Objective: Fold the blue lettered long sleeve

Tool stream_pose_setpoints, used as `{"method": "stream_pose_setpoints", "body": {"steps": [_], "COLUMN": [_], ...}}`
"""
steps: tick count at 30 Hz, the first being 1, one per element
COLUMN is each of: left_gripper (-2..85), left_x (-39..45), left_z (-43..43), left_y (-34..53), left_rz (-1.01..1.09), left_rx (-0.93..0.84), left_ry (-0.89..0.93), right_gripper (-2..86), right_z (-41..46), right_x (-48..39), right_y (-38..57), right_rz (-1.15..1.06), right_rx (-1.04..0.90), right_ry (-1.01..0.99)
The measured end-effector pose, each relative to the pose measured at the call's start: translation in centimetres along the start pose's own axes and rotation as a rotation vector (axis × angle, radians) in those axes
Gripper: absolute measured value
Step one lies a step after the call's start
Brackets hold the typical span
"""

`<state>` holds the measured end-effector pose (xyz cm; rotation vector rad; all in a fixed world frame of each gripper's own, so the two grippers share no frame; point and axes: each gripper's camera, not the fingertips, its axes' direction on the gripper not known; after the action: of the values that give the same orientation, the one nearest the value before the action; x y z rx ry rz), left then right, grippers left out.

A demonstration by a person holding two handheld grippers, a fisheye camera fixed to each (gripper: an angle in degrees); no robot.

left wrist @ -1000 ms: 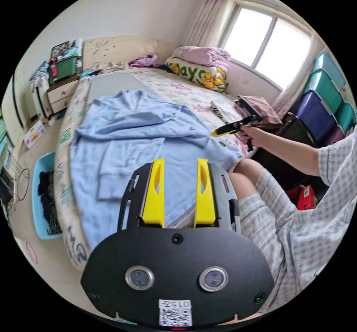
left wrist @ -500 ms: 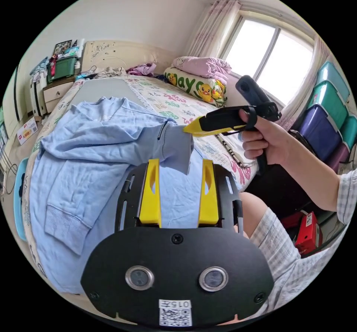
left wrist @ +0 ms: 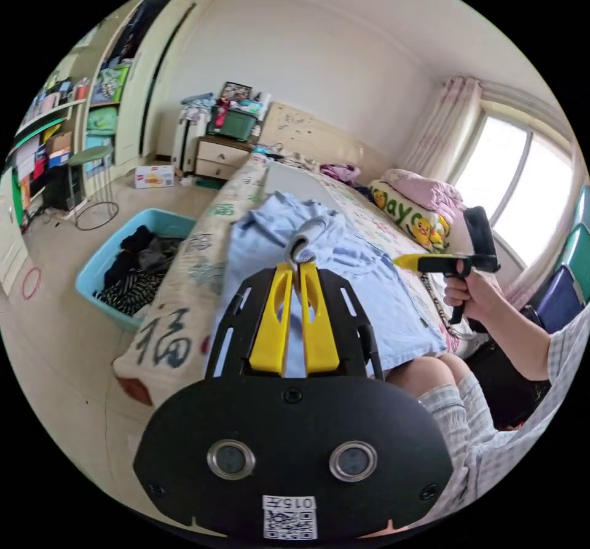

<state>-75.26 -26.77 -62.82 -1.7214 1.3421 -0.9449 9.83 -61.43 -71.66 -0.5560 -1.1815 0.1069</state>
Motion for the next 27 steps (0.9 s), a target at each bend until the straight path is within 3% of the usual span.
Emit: {"method": "stream_pose_setpoints", "body": {"steps": [7, 12, 15, 18, 21, 23, 24, 26, 27], "left_gripper": [-0.2, 0.0, 0.0, 0.1, 0.3, 0.9, 1.1, 2.8, 3.7], "left_x": [-6.0, -6.0, -6.3, -7.3, -10.9, -16.2, -17.4, -20.7, -21.5], "left_z": [-3.7, -2.9, -2.1, -1.5, -2.8, -4.2, -4.4, -3.9, -3.6], "left_y": [0.6, 0.3, -0.4, -3.0, -8.3, -13.3, -14.5, -18.2, -18.7], "left_rz": [-0.082, -0.069, -0.058, -0.014, 0.027, -0.042, -0.058, -0.037, -0.051], "left_rx": [-0.021, -0.044, -0.063, -0.093, -0.074, -0.033, -0.028, -0.077, -0.099], "left_ry": [-0.12, -0.087, -0.059, 0.009, -0.01, -0.106, -0.166, -0.485, -0.55], "right_gripper": [13.4, 3.3, 0.6, -0.2, -0.4, -0.4, -0.3, -0.2, -0.1], "right_z": [13.6, 16.7, 15.1, 8.8, -3.8, -14.3, -21.2, -30.2, -34.3], "right_x": [-7.8, -9.3, -7.7, -4.3, 1.7, 6.2, 9.0, 12.5, 14.5], "right_y": [-4.6, -5.5, -5.7, -5.7, -4.8, -2.8, -0.4, 4.8, 8.9], "right_rz": [-0.186, -0.21, -0.135, -0.017, 0.115, 0.255, 0.375, 0.608, 0.789], "right_rx": [-0.276, -0.351, -0.348, -0.253, -0.11, 0.018, 0.099, 0.182, 0.155], "right_ry": [0.107, 0.295, 0.173, 0.049, 0.187, 0.405, 0.61, 0.917, 1.069]}}
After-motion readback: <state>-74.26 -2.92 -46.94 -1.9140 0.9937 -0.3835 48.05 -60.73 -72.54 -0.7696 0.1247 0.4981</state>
